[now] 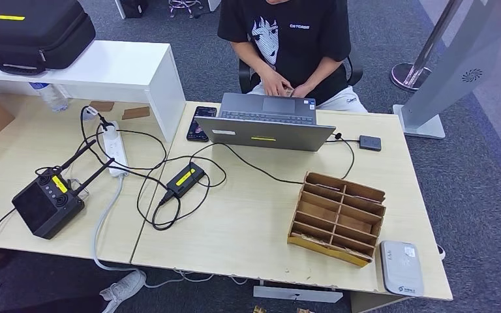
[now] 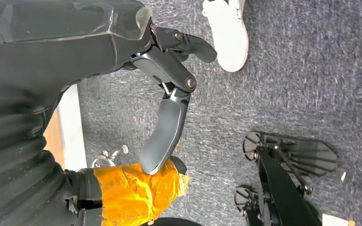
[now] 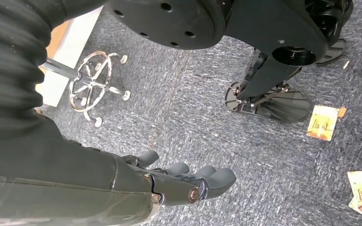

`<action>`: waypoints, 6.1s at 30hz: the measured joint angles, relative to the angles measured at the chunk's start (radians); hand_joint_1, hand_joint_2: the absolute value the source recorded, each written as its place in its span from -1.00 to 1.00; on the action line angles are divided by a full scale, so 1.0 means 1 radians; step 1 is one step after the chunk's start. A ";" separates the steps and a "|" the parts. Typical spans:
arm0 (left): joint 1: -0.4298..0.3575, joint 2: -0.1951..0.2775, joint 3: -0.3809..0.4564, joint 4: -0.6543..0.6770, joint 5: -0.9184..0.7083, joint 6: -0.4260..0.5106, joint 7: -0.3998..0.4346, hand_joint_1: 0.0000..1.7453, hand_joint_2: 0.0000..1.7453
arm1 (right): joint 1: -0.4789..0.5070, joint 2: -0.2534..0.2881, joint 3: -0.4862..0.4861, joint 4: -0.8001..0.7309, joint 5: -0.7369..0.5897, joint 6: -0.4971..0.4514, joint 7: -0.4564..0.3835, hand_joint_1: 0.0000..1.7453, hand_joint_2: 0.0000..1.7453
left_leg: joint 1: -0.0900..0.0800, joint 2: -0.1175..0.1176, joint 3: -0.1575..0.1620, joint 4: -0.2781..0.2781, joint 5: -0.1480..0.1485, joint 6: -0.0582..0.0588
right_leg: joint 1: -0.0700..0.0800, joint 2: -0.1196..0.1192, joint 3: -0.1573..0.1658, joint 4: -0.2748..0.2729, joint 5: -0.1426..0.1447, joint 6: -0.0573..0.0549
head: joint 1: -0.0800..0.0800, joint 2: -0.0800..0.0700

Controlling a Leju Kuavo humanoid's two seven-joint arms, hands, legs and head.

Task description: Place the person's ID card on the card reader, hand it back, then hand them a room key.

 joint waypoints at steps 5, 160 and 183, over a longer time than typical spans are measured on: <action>0.000 0.000 0.000 0.000 0.000 -0.004 -0.008 -1.00 1.00 | 0.000 0.001 0.000 -0.002 0.013 -0.003 0.000 -1.00 -1.00 | 0.000 0.000 0.000 0.000 0.000 0.000 | 0.000 0.000 0.000 0.000 0.000 0.000 | 0.000 0.000; 0.000 -0.004 0.006 0.000 0.014 -0.008 -0.008 0.08 1.00 | 0.010 0.003 -0.007 -0.006 0.035 -0.002 -0.008 -1.00 -1.00 | 0.000 0.000 0.000 0.000 0.000 0.000 | 0.000 0.000 0.000 0.000 -0.001 0.000 | 0.000 0.000; 0.001 -0.005 0.006 0.000 0.015 -0.020 -0.018 -0.88 1.00 | 0.010 0.004 -0.007 -0.007 0.036 -0.002 -0.011 -1.00 -1.00 | 0.000 0.000 0.000 0.000 0.000 0.000 | 0.000 0.000 0.000 0.000 -0.001 0.000 | 0.000 0.000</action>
